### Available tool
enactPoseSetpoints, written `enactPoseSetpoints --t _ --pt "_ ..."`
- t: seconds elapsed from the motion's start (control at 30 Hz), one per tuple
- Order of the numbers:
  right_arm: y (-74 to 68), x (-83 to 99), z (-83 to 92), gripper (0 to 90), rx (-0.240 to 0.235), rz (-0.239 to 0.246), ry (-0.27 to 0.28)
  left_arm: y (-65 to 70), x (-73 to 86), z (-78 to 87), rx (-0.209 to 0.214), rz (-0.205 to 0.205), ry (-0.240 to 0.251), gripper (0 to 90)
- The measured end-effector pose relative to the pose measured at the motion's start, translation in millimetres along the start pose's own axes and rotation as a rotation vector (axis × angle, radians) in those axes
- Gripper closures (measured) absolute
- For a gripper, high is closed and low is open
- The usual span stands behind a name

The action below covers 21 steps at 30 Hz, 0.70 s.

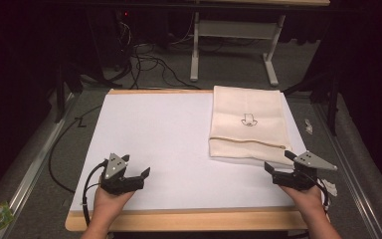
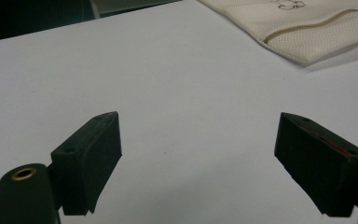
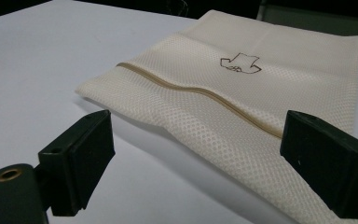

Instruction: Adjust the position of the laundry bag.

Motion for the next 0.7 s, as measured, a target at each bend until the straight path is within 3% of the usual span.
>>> enactPoseSetpoints --t 0.23,0.33,0.57,0.6,0.7 --pt "-2.5 -0.3 0.3 8.7 0.007 0.009 0.006 0.2 0.0 0.8 0.0 0.0 0.002 15.2" --pt "-3.3 -0.3 -0.5 9.2 -0.007 -0.016 0.001 -0.7 -0.1 0.8 0.002 0.014 0.004 15.3" --pt "-8.8 -3.9 -5.7 15.7 -0.027 -0.03 0.005 -0.6 1.7 -1.9 -0.001 0.035 -0.004 16.0" --pt "-11.6 -6.8 -10.4 20.5 -0.029 -0.052 -0.003 -0.4 1.3 -1.9 0.0 0.037 -0.001 16.2" --pt "-15.0 -10.7 -15.5 24.5 -0.033 -0.051 0.006 0.3 0.5 -1.5 0.005 0.037 -0.001 16.4"
Point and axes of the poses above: each handheld gripper's, and its own axes: z roughly backward along the jaws, x roughly out of its underside, y roughly to its right, the point moved 2 cm from there along -z, roughly forward along the jaws, and after that the axes turned 5 degrees about y, right-handed, at the moved point
